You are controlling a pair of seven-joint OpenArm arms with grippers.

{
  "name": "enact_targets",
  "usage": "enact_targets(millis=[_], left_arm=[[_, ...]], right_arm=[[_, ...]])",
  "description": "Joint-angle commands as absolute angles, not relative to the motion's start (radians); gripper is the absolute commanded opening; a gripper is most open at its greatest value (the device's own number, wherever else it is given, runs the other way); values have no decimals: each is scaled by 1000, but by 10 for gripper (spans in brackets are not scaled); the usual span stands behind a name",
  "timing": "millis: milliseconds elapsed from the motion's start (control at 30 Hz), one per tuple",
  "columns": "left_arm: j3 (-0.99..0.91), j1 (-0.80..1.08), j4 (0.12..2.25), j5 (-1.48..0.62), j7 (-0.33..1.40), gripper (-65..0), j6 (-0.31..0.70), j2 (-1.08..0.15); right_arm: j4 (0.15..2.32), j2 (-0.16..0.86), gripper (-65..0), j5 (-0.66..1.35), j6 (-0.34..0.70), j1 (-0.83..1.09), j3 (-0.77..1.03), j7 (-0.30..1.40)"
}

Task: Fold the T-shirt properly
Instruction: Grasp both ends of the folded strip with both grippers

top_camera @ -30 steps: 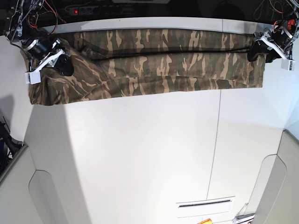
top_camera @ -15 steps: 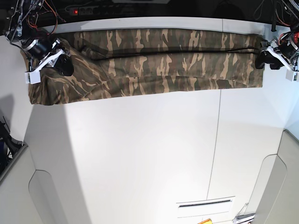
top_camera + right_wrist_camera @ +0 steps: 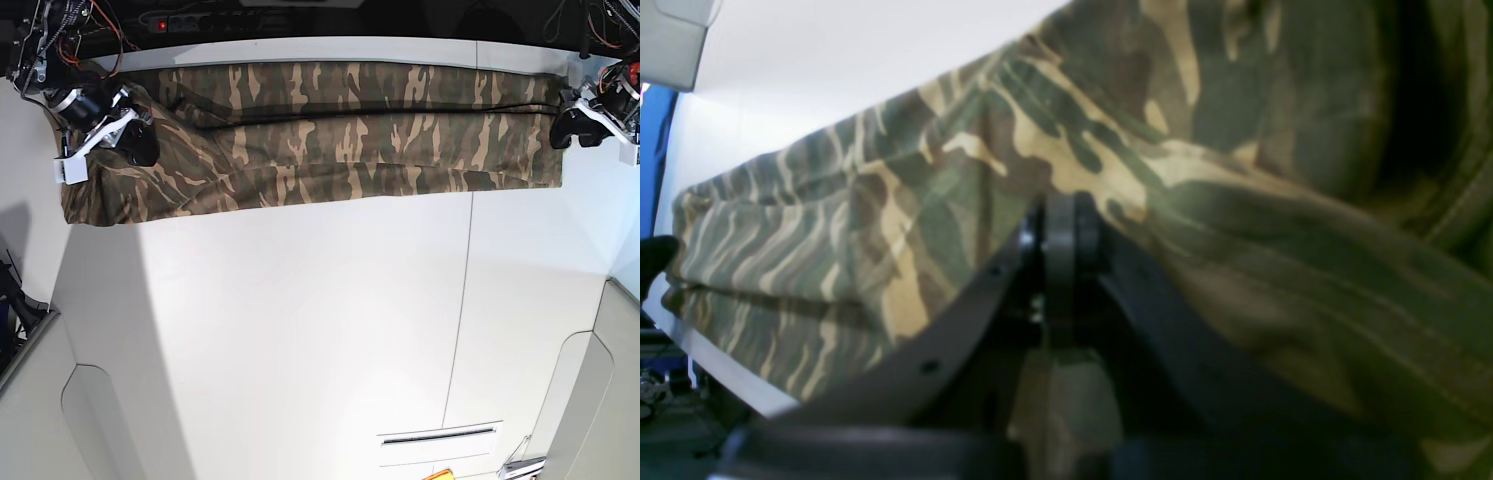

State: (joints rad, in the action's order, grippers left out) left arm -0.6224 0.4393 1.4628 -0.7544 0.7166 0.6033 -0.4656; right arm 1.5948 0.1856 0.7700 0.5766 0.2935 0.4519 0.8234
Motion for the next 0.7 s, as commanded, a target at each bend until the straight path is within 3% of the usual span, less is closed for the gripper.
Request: enact_targets(millis=[0, 133, 400, 467, 600, 667], left_arm=[[-627, 443, 1462, -746, 738, -181, 607, -480], [-627, 443, 1459, -830, 815, -181, 671, -479], [-626, 444, 1459, -1002, 942, -186, 698, -479], [-626, 445, 1459, -1047, 984, -227, 698, -479], [-626, 449, 1459, -1135, 1003, -393, 698, -479], [-626, 449, 1459, -1176, 1002, -421, 698, -479]], right_arm=[[1610, 199, -650, 793, 583, 289, 456, 808], [1610, 199, -650, 794, 583, 289, 456, 808], [1610, 199, -650, 860, 583, 289, 456, 828], [1610, 199, -650, 890, 583, 289, 456, 847], [1610, 199, -650, 933, 584, 289, 456, 865], [1611, 199, -650, 948, 584, 289, 456, 865]])
